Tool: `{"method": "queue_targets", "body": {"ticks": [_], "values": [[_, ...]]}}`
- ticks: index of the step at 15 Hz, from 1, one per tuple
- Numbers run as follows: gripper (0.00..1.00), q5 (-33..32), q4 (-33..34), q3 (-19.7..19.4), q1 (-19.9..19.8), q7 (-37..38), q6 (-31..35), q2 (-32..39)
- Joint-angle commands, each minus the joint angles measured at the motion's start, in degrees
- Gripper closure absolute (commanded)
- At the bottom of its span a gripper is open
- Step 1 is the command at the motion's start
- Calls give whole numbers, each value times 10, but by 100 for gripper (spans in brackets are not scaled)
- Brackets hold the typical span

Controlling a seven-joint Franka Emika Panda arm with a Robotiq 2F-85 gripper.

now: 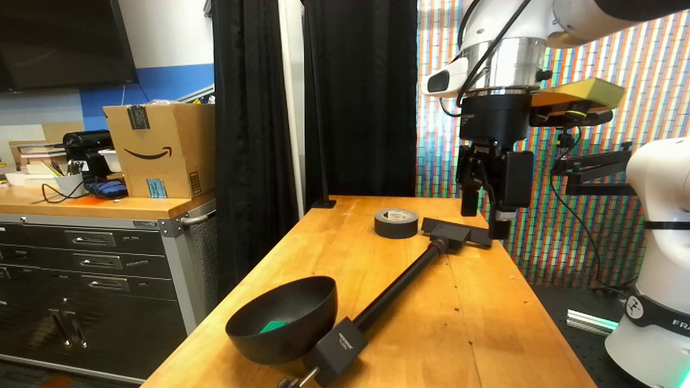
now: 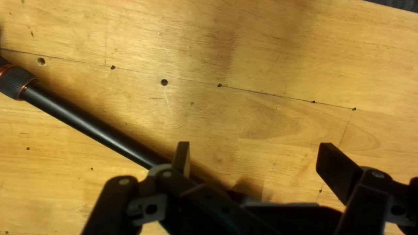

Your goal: Move the bowl to the right side of the table

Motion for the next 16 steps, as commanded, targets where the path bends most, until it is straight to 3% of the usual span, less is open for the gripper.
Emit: {"method": "queue_targets", "body": {"ticks": [1, 16], "values": [[0, 0, 1, 0, 0, 0, -1, 0], [0, 0, 0, 0, 0, -2, -17, 4]]}}
